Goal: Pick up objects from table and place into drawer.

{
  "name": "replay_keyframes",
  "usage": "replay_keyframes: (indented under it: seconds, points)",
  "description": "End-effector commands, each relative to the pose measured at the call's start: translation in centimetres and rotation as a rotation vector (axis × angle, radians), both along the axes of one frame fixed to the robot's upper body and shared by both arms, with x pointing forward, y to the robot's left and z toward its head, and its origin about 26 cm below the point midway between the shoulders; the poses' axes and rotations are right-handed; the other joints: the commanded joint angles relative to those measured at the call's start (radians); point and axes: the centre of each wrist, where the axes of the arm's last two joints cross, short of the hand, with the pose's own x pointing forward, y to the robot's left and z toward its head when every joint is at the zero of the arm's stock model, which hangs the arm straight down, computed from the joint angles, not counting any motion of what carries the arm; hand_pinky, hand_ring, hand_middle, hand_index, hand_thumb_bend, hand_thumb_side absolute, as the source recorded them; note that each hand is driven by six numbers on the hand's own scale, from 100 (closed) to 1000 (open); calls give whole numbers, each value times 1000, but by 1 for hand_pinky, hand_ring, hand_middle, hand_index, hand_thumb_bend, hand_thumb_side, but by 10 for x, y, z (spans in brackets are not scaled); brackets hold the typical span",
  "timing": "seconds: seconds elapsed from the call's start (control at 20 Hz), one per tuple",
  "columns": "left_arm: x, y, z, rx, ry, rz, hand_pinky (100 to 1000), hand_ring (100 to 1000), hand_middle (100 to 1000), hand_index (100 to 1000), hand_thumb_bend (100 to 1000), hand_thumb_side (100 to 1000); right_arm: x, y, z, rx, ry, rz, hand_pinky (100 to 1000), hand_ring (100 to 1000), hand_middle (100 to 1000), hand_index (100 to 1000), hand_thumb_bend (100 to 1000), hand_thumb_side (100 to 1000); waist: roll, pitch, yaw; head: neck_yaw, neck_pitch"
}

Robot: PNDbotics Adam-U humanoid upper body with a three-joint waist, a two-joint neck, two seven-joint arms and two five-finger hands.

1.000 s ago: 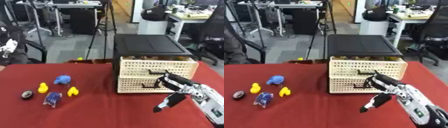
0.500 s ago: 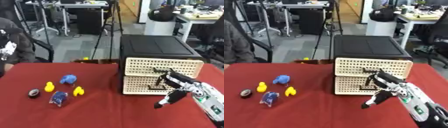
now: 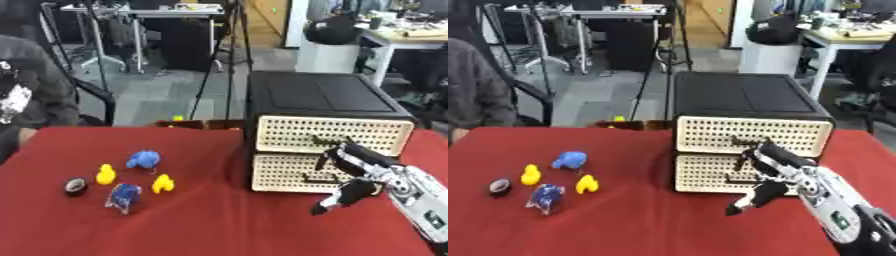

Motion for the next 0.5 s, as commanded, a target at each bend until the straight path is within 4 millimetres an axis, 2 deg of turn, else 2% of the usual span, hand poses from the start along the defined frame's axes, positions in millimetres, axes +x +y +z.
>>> replay_keyframes:
  seconds: [0.05,0.5]
  points:
    - [-4,3,13,8,-39,-5,620,606,621,818,100,649,4,-13,22,-30,-58,-31,100,100,100,671,1000,476,4,-9,6,-2,-11]
    - [-8,8,9,12,-26,-2,619,602,619,818,100,666,0,-11,21,-17,-68,-12,100,100,102,660,1000,487,0,-13,2,0,-3]
